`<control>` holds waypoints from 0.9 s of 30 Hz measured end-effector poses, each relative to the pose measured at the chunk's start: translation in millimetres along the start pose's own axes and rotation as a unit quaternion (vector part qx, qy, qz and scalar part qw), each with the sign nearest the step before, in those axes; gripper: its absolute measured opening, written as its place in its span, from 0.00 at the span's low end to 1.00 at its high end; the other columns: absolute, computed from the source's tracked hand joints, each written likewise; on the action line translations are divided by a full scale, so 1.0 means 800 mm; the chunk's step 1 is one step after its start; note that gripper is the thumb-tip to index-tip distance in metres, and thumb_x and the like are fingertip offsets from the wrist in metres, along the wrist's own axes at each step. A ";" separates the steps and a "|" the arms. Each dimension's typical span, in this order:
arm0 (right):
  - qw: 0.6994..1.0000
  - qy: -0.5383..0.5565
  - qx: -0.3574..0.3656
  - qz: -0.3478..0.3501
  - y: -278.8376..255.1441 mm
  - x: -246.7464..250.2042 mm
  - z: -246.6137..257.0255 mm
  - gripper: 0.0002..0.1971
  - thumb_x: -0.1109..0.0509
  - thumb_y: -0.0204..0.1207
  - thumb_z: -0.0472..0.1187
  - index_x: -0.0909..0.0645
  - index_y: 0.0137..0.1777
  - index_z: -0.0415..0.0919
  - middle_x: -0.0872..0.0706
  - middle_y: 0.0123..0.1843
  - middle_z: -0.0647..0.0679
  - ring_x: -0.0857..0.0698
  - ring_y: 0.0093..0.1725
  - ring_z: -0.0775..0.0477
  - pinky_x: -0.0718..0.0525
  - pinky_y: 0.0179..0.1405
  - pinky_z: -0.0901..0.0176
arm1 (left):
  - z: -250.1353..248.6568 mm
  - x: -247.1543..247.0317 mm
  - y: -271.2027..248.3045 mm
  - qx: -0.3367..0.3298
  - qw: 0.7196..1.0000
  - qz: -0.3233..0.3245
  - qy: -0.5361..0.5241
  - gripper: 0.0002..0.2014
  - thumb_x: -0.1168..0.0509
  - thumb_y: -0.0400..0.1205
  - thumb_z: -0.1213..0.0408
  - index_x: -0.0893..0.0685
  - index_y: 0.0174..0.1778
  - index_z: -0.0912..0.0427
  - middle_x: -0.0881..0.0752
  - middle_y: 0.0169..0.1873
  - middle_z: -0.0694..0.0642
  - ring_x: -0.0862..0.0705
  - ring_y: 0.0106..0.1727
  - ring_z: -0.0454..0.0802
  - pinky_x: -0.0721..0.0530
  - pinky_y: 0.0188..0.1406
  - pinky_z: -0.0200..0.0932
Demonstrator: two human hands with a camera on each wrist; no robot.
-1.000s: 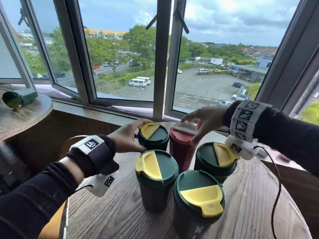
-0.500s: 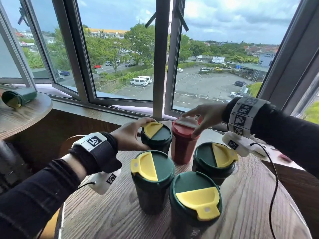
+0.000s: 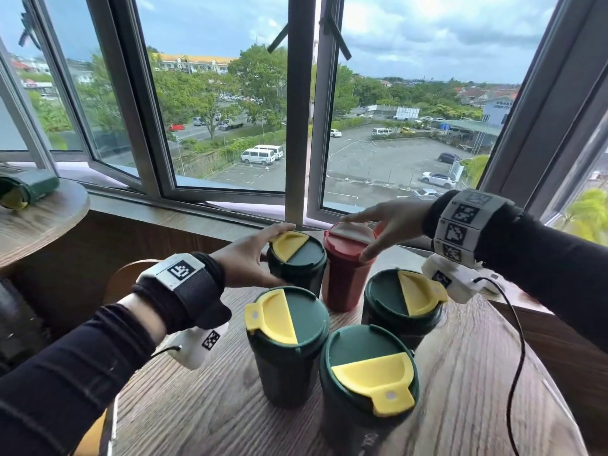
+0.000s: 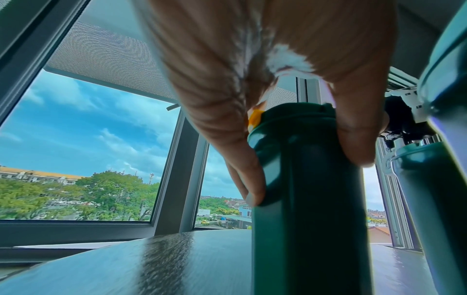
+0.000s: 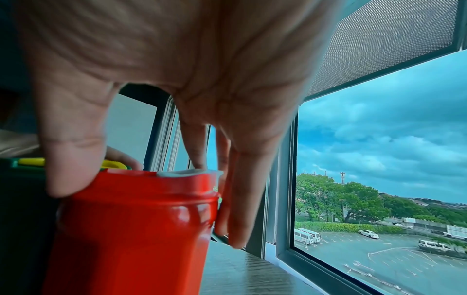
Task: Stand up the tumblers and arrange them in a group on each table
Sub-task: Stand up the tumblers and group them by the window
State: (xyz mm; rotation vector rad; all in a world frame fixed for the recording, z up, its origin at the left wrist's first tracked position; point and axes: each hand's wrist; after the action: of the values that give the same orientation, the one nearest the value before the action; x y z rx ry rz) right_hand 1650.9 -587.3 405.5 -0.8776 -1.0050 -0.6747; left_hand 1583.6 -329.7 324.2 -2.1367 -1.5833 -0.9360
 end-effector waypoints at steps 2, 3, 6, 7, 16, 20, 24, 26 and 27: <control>1.000 0.008 0.003 -0.004 -0.004 -0.004 -0.002 0.44 0.22 0.65 0.53 0.40 0.79 0.61 0.34 0.81 0.48 0.19 0.66 0.47 0.23 0.47 0.70 | 0.001 0.000 -0.001 -0.001 1.000 -0.003 -0.005 0.49 0.18 0.62 0.62 0.38 0.77 0.49 0.25 0.70 0.50 0.28 0.72 0.42 0.31 0.71 0.38; 1.000 0.008 0.005 -0.007 -0.006 -0.005 -0.003 0.44 0.22 0.65 0.53 0.41 0.79 0.61 0.34 0.80 0.50 0.22 0.69 0.48 0.23 0.55 0.66 | 0.002 0.001 -0.002 0.004 1.000 -0.001 -0.010 0.50 0.18 0.62 0.62 0.38 0.78 0.50 0.25 0.71 0.50 0.28 0.72 0.43 0.30 0.72 0.40; 1.000 -0.003 0.011 -0.008 -0.014 -0.010 -0.005 0.45 0.23 0.63 0.58 0.42 0.79 0.62 0.33 0.80 0.54 0.30 0.76 0.48 0.36 0.78 0.49 | 0.004 0.001 -0.006 0.014 1.000 0.008 -0.017 0.52 0.18 0.62 0.62 0.41 0.79 0.49 0.28 0.73 0.50 0.26 0.71 0.46 0.26 0.67 0.34; 1.000 -0.002 0.013 -0.007 -0.016 -0.011 -0.006 0.44 0.24 0.63 0.58 0.42 0.79 0.62 0.33 0.80 0.55 0.30 0.76 0.48 0.38 0.79 0.45 | 0.004 0.000 -0.007 0.011 1.000 0.006 -0.015 0.52 0.18 0.62 0.62 0.41 0.79 0.49 0.29 0.74 0.50 0.26 0.71 0.45 0.26 0.63 0.27; 0.998 0.010 0.053 -0.030 -0.042 -0.021 -0.009 0.40 0.27 0.66 0.59 0.39 0.78 0.62 0.38 0.81 0.61 0.18 0.64 0.52 0.29 0.73 0.55 | -0.002 -0.001 -0.023 0.009 0.999 -0.032 0.020 0.50 0.20 0.64 0.54 0.43 0.79 0.42 0.30 0.71 0.42 0.26 0.69 0.40 0.27 0.59 0.21; 0.995 0.046 0.073 -0.042 -0.069 -0.028 -0.013 0.42 0.33 0.60 0.64 0.34 0.77 0.55 0.38 0.81 0.59 0.18 0.64 0.54 0.25 0.69 0.61 | -0.012 0.001 -0.040 -0.001 0.999 -0.054 0.009 0.41 0.24 0.70 0.62 0.39 0.76 0.42 0.27 0.69 0.43 0.25 0.67 0.38 0.24 0.54 0.19; 0.989 0.115 0.087 -0.043 -0.099 -0.035 -0.026 0.43 0.29 0.49 0.75 0.27 0.68 0.65 0.29 0.76 0.63 0.16 0.61 0.59 0.22 0.65 0.62 | -0.024 0.002 -0.068 0.009 0.994 -0.078 -0.071 0.33 0.33 0.76 0.76 0.33 0.74 0.47 0.25 0.68 0.48 0.14 0.55 0.47 0.13 0.51 0.39; 0.986 0.146 0.071 -0.028 -0.110 -0.040 -0.036 0.48 0.25 0.36 0.78 0.26 0.64 0.69 0.23 0.70 0.65 0.16 0.60 0.60 0.19 0.61 0.62 | -0.029 0.002 -0.080 0.009 0.989 -0.083 -0.121 0.27 0.35 0.74 0.72 0.27 0.68 0.47 0.23 0.66 0.51 0.12 0.53 0.53 0.11 0.49 0.52; 0.986 0.154 0.062 -0.018 -0.113 -0.043 -0.040 0.50 0.24 0.33 0.77 0.26 0.64 0.69 0.22 0.69 0.65 0.17 0.61 0.58 0.18 0.60 0.61 | -0.032 0.002 -0.086 0.002 0.988 -0.073 -0.138 0.27 0.33 0.70 0.66 0.25 0.65 0.47 0.22 0.64 0.51 0.12 0.53 0.53 0.11 0.47 0.51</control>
State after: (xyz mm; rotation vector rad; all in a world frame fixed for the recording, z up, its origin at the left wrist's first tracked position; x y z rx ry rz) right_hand 1577.1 -656.5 393.2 -0.6235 -0.7770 -0.7450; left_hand 1511.2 -321.3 335.7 -2.2498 -1.8935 -0.6988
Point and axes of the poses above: each hand's wrist, its own y-axis towards the middle knuckle, its own x-axis out of the back of the hand, z = x × y
